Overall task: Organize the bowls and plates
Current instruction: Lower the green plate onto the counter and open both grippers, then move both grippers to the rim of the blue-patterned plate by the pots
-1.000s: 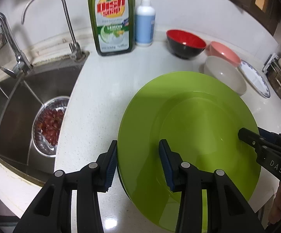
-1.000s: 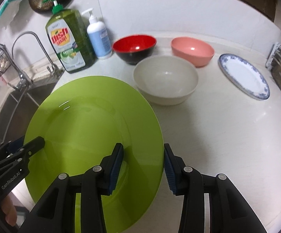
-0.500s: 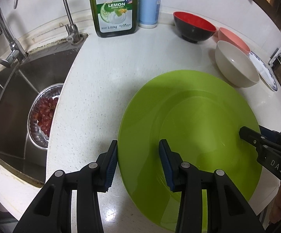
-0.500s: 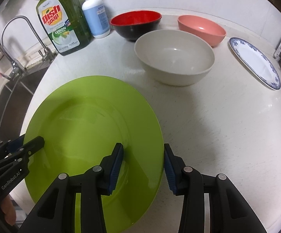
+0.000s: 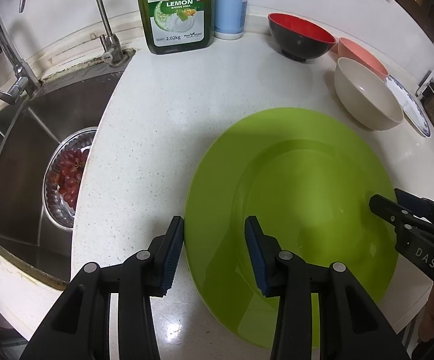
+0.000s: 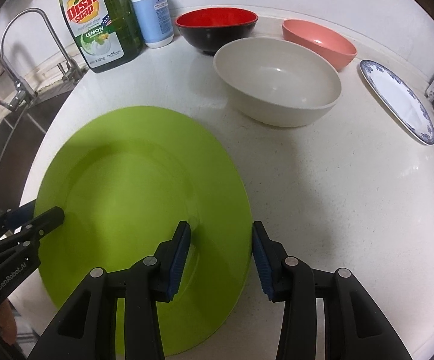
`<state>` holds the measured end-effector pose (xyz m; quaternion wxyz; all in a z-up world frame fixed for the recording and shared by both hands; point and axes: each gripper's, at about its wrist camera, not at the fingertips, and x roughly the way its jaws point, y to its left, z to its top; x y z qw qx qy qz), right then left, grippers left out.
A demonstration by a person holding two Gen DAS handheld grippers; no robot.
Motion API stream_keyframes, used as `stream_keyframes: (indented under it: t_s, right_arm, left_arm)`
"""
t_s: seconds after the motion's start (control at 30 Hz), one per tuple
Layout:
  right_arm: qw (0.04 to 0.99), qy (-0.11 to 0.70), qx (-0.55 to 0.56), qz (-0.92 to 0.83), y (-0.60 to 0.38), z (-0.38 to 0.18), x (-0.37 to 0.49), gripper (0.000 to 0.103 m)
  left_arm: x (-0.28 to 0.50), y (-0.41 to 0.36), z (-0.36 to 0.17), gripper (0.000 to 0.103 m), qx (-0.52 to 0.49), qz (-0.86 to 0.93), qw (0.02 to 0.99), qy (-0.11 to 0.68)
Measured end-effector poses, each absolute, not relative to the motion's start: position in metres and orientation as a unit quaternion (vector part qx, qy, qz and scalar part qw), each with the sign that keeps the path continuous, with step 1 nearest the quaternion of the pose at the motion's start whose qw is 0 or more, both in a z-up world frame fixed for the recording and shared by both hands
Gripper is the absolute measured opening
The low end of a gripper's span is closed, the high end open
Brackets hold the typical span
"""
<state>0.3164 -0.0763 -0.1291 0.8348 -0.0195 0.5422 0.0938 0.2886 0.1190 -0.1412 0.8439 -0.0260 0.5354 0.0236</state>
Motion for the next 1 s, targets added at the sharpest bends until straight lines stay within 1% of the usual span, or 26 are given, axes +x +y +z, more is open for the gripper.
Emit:
stream_keyframes:
  t_s: [0.1,0.13,0.17,0.2,0.23,0.27,0.4,0.43,0.5,0.57,0.6,0.63,0.67,0.9,1.0]
  right_arm:
    - [0.835,0.542,-0.02,0.095,-0.077,-0.13,0.317,0.043]
    - [0.835,0.542,-0.019,0.095,-0.077,-0.129,0.317,0.043]
    - [0.834,0.543,-0.016,0.097,-0.077,-0.129,0.317,0.044]
    - [0.834,0.543,-0.013,0.098,-0.078,-0.129,0.317,0.044]
    - [0.834,0.543,-0.009,0.1,-0.079,-0.128,0.317,0.047]
    - [0.835,0.541,-0.007,0.101,-0.079,-0.127,0.316,0.05]
    - [0.84,0.532,-0.005,0.104,-0.081,-0.12,0.312,0.052]
    - [0.842,0.53,-0.004,0.104,-0.082,-0.118,0.311,0.052]
    - [0.846,0.523,-0.002,0.104,-0.086,-0.113,0.308,0.052]
    - [0.85,0.517,0.004,0.104,-0.092,-0.106,0.305,0.053]
    - [0.852,0.513,0.007,0.103,-0.095,-0.103,0.303,0.054]
    - [0.854,0.509,0.008,0.101,-0.098,-0.1,0.302,0.059]
    - [0.858,0.504,0.009,0.098,-0.103,-0.096,0.3,0.061]
    - [0.873,0.481,0.018,0.077,-0.135,-0.079,0.292,0.061]
    - [0.88,0.47,0.026,0.062,-0.156,-0.072,0.287,0.066]
  left_arm:
    - [0.288,0.119,-0.141,0.046,-0.023,0.026,0.843,0.536]
    - [0.288,0.118,-0.14,0.052,-0.022,0.026,0.844,0.536]
    - [0.287,0.118,-0.139,0.055,-0.02,0.028,0.845,0.533]
    - [0.286,0.117,-0.137,0.056,-0.018,0.029,0.848,0.53]
    - [0.285,0.116,-0.134,0.058,-0.014,0.03,0.851,0.524]
    - [0.284,0.116,-0.132,0.063,-0.013,0.031,0.853,0.521]
    - [0.282,0.111,-0.12,0.07,-0.012,0.03,0.862,0.506]
    - [0.281,0.109,-0.117,0.075,-0.012,0.028,0.864,0.502]
    - [0.279,0.103,-0.11,0.08,-0.011,0.02,0.871,0.491]
    - [0.279,0.095,-0.102,0.088,-0.012,0.011,0.878,0.479]
    - [0.278,0.091,-0.099,0.089,-0.011,0.008,0.881,0.474]
    - [0.279,0.088,-0.096,0.09,-0.009,0.007,0.883,0.47]
    - [0.279,0.082,-0.092,0.091,-0.005,0.005,0.886,0.464]
    - [0.283,0.036,-0.07,0.095,0.026,-0.019,0.901,0.433]
    - [0.287,0.015,-0.061,0.096,0.037,-0.029,0.906,0.421]
